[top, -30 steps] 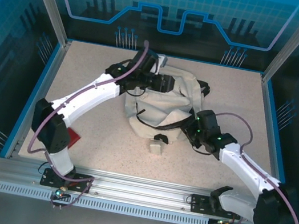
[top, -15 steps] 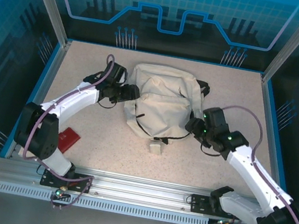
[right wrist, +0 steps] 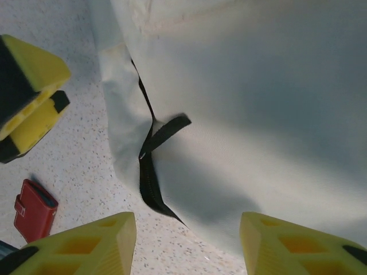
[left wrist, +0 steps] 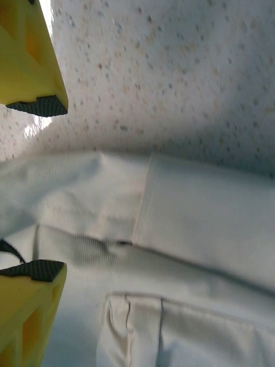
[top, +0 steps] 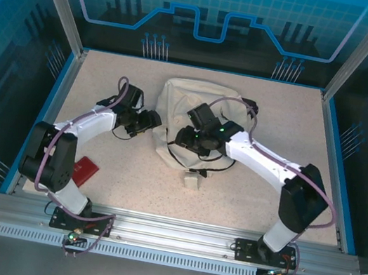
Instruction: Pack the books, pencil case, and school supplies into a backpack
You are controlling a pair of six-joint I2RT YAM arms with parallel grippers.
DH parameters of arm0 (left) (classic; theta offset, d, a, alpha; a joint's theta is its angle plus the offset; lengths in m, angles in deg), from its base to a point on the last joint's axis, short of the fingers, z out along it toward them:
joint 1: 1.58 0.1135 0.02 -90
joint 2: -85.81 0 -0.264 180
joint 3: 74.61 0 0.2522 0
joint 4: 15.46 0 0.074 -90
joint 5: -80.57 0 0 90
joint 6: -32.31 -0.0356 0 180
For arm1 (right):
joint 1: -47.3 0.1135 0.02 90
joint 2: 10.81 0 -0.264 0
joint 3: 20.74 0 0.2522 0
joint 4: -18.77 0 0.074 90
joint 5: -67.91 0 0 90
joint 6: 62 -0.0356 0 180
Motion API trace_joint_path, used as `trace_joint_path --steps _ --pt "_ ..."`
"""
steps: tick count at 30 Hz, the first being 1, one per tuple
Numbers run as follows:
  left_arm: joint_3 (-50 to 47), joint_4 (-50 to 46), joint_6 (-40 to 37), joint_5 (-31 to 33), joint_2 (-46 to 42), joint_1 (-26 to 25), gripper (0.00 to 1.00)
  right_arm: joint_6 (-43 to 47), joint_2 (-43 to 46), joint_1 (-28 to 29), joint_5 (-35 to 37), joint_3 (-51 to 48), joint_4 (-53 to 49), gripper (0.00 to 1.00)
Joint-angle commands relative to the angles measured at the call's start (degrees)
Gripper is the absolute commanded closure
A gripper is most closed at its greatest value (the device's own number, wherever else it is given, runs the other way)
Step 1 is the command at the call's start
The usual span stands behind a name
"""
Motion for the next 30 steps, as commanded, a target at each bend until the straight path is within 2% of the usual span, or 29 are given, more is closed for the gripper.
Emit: trace_joint_path --steps 1,7,13,21,30 --pt "-1.95 0.71 1.69 0.17 -3.01 0.76 0.29 -10.62 -3.92 0.21 -3.07 1.54 4.32 0.49" --pt "-4.12 0.92 1.48 1.5 -5.28 1.83 0.27 -14.85 -12.32 0.32 -5.85 8.51 3.3 0.49" --pt "-4.83 0.87 0.98 1.42 -6.51 2.54 0.26 -18.6 -15.35 0.3 -5.85 8.59 4.15 0.52" --pt "-4.75 0.98 1.12 0.15 -6.52 2.54 0.26 -16.87 -18.38 -0.29 -4.39 11.63 5.93 0.59" --pt "-4.84 1.15 1.77 -0.8 -6.94 2.54 0.26 -14.66 -20.23 -0.82 -1.44 15.28 2.33 0.7"
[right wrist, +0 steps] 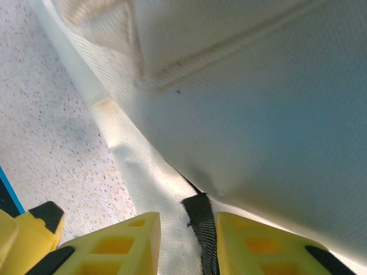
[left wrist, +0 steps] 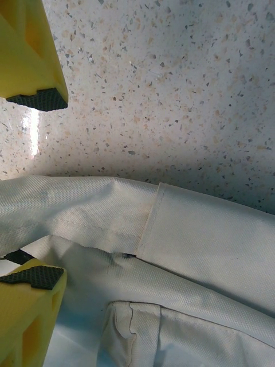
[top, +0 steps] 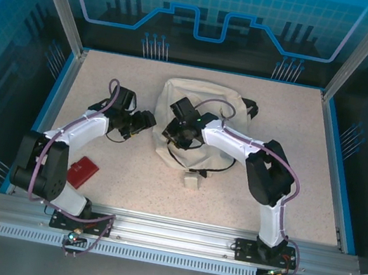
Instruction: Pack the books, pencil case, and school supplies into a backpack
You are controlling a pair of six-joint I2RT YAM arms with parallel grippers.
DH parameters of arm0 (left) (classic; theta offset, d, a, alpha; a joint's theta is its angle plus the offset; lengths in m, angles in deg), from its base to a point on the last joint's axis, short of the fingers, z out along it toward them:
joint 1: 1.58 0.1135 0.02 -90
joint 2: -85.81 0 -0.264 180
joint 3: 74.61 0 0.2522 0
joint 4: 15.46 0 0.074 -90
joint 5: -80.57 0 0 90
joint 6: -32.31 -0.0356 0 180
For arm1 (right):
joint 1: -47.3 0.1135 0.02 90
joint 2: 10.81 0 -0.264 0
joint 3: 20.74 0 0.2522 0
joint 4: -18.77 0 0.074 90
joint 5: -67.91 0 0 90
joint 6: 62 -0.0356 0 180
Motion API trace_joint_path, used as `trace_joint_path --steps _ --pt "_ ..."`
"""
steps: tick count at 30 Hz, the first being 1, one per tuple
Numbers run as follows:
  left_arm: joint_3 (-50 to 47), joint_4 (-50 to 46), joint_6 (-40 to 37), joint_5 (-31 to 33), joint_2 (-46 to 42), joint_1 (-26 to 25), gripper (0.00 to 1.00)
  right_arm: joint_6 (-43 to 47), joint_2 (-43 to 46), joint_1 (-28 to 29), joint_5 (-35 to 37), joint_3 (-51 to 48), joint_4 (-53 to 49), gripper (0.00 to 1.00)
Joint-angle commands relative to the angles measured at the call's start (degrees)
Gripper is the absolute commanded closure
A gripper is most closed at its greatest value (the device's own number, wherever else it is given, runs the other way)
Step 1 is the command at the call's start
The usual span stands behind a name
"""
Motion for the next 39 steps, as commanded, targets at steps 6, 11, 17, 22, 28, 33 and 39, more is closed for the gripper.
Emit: trace_joint_path --steps 6,11,17,22,28,33,39 --pt "-0.72 0.54 0.82 -1.67 -1.98 0.53 0.26 2.18 -4.44 -0.6 1.18 4.9 -5.44 0.7" --pt "-0.67 0.23 0.72 -1.66 -2.16 0.54 0.26 3.32 -5.65 -0.41 0.68 6.19 -6.45 0.74" --pt "-0.58 0.63 0.99 -3.9 -2.09 0.53 0.26 5.3 -3.29 0.1 3.47 5.56 -8.49 0.89" --pt "-0.24 2.62 1.34 -10.1 -1.24 0.53 0.25 8.08 1.66 0.47 4.83 2.73 -8.11 0.95" --pt "1.19 6.25 1.62 -17.5 1.3 -0.08 0.25 10.54 7.56 0.42 4.26 -0.44 -4.74 1.0" --pt "4.23 5.75 1.36 -18.99 5.33 -1.1 0.27 10.84 8.51 0.45 0.07 -1.91 -2.8 1.0" --pt "8.02 4.5 1.0 -20.26 10.44 -3.05 0.29 11.08 9.01 0.48 -3.69 -3.36 -1.8 1.0"
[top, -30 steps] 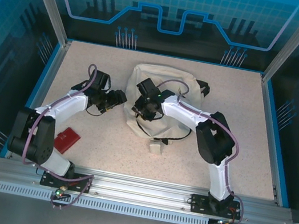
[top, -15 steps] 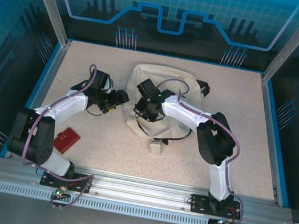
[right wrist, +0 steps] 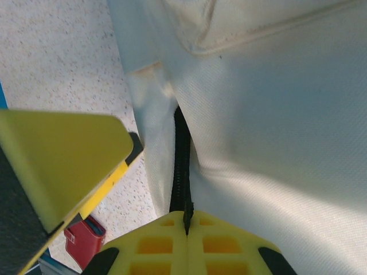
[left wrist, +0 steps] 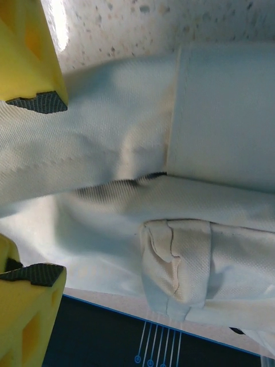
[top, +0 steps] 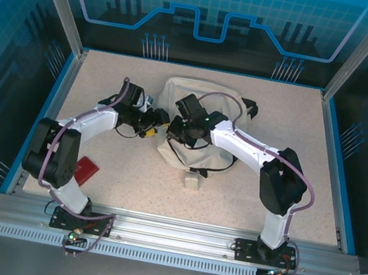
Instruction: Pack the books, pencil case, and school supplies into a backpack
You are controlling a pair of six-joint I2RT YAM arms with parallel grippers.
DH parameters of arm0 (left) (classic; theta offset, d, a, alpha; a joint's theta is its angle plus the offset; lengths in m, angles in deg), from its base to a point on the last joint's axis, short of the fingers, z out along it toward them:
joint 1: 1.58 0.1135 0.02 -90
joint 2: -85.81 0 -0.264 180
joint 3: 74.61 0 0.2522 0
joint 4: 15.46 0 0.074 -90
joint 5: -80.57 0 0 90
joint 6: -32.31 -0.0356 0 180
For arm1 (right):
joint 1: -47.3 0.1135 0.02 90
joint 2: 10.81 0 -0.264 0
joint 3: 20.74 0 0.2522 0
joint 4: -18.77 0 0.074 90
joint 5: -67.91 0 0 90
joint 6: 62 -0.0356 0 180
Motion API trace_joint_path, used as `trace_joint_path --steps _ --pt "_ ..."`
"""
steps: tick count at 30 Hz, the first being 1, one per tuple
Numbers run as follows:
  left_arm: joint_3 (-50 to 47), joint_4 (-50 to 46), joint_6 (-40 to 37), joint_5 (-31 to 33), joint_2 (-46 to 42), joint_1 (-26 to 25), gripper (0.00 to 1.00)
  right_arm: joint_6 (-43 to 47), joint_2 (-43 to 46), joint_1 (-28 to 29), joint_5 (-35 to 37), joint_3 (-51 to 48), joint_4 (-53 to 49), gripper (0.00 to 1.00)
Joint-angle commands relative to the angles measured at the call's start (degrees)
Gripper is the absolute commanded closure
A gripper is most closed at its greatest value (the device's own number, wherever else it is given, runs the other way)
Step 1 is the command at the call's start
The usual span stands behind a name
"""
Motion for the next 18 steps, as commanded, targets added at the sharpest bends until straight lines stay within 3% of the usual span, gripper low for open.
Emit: trace_joint_path --steps 1,4,8,18 --pt "3.09 -0.85 -0.35 -2.93 2.68 -1.07 0.3 1.26 1.4 0.45 -3.34 -0.91 0.56 1.0" --pt "5.26 -3.17 -1.4 -3.02 5.15 -1.52 0.33 1.86 1.59 0.54 -4.1 -1.94 1.0 1.0" --pt "8.66 -11.66 -4.78 2.79 7.0 -2.09 0.39 3.26 1.34 0.64 -5.61 -2.52 1.33 1.0" --pt "10.94 -14.11 -6.32 3.54 10.46 -3.22 0.74 5.55 0.05 1.16 -6.95 -1.4 0.12 1.0"
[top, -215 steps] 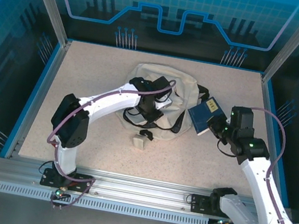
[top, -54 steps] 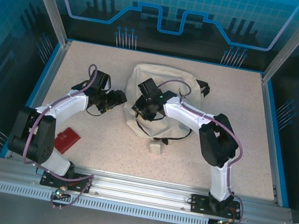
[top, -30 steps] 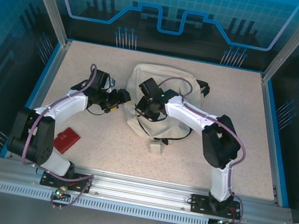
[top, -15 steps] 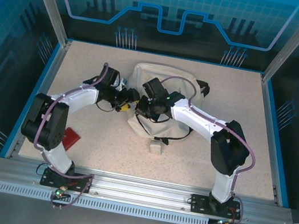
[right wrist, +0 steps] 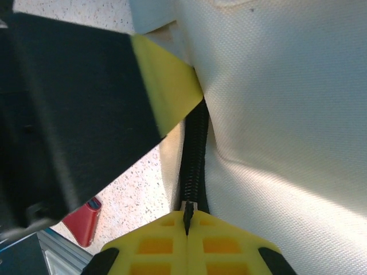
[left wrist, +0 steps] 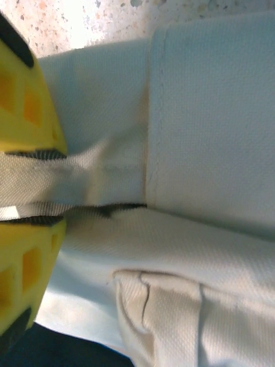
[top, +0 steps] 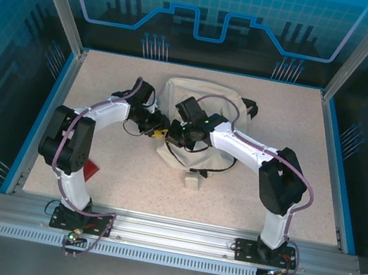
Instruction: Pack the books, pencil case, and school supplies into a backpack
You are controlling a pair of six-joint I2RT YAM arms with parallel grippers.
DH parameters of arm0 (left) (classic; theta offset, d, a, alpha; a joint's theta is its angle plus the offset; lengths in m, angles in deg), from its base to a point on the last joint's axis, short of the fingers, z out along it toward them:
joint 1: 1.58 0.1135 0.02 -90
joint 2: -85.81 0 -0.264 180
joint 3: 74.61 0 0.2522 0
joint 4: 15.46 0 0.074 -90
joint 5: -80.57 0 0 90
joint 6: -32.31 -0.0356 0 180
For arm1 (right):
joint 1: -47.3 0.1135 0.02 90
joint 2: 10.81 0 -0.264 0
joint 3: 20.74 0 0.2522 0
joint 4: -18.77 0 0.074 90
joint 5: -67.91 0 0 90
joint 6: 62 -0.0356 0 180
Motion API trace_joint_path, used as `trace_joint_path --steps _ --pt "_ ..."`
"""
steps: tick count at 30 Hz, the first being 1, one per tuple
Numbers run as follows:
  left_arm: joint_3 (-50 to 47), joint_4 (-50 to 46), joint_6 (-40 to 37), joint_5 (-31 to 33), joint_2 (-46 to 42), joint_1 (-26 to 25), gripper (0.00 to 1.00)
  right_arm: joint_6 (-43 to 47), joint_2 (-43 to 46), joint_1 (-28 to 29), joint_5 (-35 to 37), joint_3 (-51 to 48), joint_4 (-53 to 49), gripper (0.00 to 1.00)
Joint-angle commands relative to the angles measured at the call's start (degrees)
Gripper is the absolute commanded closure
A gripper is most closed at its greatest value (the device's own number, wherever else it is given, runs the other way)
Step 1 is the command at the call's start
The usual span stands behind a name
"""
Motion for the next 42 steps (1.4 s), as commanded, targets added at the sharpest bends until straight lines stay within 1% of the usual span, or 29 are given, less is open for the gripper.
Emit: trace_joint_path --steps 1,5,8,11,14,19,23,26,30,33,36,37,39,40,42 --pt "2.06 -2.87 -1.54 1.0 1.33 -1.04 0.78 1.98 0.05 1.15 -1.77 0.49 -1.69 1.0" --pt "2.96 -2.42 -1.34 2.7 1.0 -1.03 0.95 3.28 0.32 1.47 0.23 0.95 -4.16 1.0" --pt "3.41 -2.03 -1.01 4.74 0.15 -0.94 1.0 5.92 0.82 2.56 4.3 2.97 -8.52 1.0" --pt "3.73 -1.58 -0.57 6.87 -0.6 -0.66 1.0 9.7 1.2 4.79 10.27 5.9 -14.33 1.0" --pt "3.67 -1.22 -0.28 8.47 -0.87 0.09 1.0 11.91 2.09 6.65 14.81 6.65 -18.41 1.0" --pt "3.27 -0.14 0.11 8.9 -0.61 1.37 1.0 13.22 5.58 9.12 19.14 4.31 -22.22 1.0" --pt "3.71 0.35 0.15 9.0 -0.16 2.08 1.0 12.49 7.99 10.85 23.2 2.28 -25.71 1.0" --pt "4.56 0.39 0.08 9.16 0.52 2.52 1.0 12.3 10.06 11.17 24.4 -0.34 -26.48 1.0" --pt "5.83 0.31 -0.08 9.16 1.19 2.79 1.0 13.88 12.06 11.43 23.02 -3.8 -25.23 1.0" --pt "6.59 0.13 -0.11 9.04 1.52 2.89 1.0 14.06 12.72 11.48 23.39 -5.09 -25.71 1.0" --pt "6.54 0.55 0.0 7.27 1.39 2.9 1.0 14.07 12.94 11.45 22.61 -4.96 -24.37 1.0" --pt "6.09 0.91 0.14 6.62 0.99 2.89 1.0 14.06 12.82 11.17 21.47 -4.38 -23.17 0.99" --pt "5.31 1.58 -0.18 5.23 0.25 2.88 1.0 13.32 12.9 9.88 17.75 -4.37 -18.36 0.87" --pt "5.16 1.63 -0.45 4.22 -0.19 2.88 1.0 12.15 12.91 8.62 14.81 -4.93 -15.09 0.79" --pt "4.74 2.02 -1.0 2.53 -0.92 2.88 1.0 8.62 12.39 6.1 9.55 -6.28 -9.25 0.66"
